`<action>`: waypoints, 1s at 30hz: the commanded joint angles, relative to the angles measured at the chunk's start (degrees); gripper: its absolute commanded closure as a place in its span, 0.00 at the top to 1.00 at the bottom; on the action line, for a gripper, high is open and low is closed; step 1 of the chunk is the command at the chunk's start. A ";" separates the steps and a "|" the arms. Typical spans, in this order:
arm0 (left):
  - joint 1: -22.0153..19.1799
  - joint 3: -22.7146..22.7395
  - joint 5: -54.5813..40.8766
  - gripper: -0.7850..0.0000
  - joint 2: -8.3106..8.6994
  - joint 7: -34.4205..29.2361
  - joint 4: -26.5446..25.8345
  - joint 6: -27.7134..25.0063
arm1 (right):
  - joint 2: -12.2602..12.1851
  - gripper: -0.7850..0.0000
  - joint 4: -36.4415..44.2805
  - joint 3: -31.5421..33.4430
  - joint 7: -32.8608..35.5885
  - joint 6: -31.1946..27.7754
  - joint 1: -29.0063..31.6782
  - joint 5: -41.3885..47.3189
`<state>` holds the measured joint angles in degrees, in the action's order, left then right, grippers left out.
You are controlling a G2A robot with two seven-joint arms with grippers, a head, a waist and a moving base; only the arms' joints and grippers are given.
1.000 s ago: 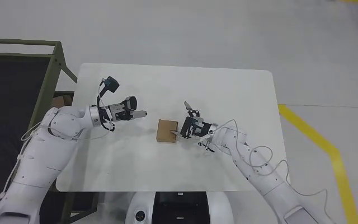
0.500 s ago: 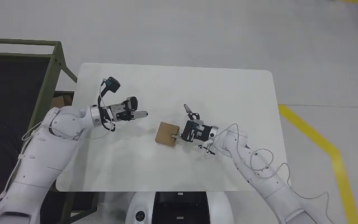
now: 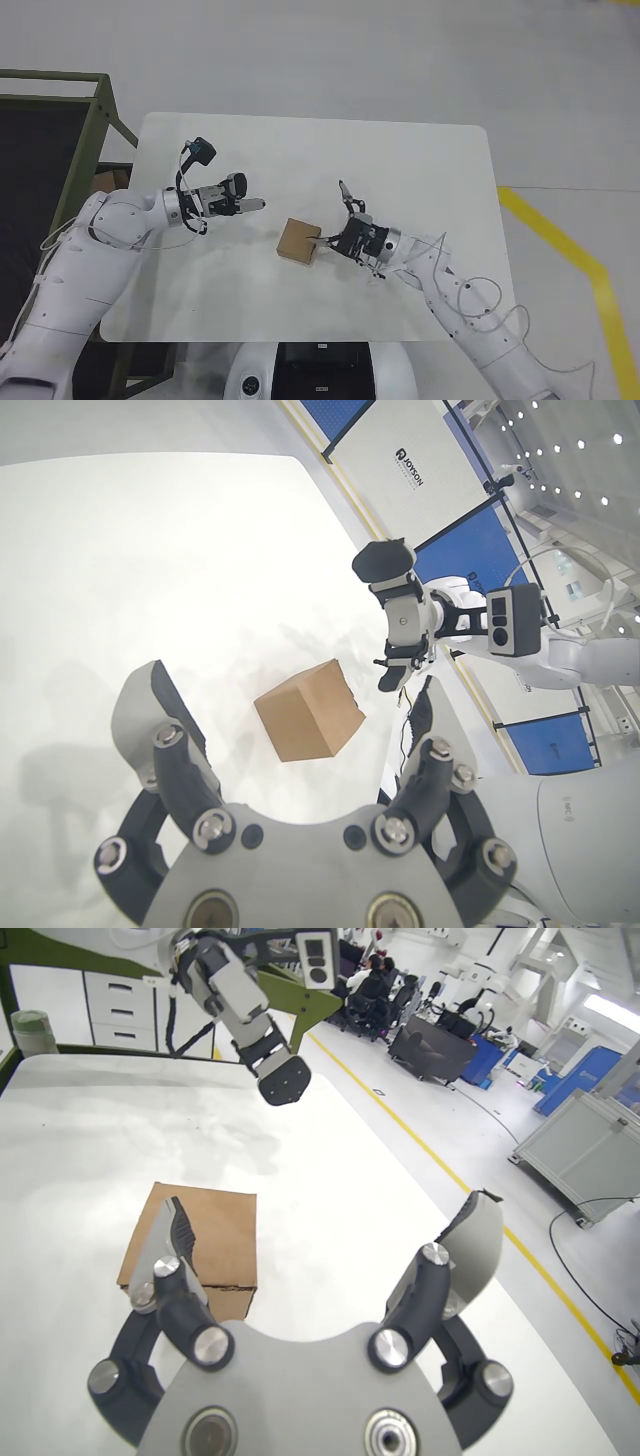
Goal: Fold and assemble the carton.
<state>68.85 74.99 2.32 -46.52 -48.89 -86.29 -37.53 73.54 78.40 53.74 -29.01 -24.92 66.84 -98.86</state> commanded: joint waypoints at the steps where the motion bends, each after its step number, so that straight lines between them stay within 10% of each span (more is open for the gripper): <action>1: 0.01 0.02 0.04 1.00 -0.01 0.05 -0.02 -0.04 | -0.18 1.00 0.40 1.61 -0.11 1.38 1.05 2.27; 30: 5.42 3.83 11.67 1.00 -0.40 16.14 -5.83 4.75 | -2.38 1.00 2.81 18.32 -0.53 6.21 10.73 20.99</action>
<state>74.24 78.82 13.89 -46.92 -32.69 -92.08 -32.79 71.16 81.16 71.86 -29.77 -18.78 77.66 -78.25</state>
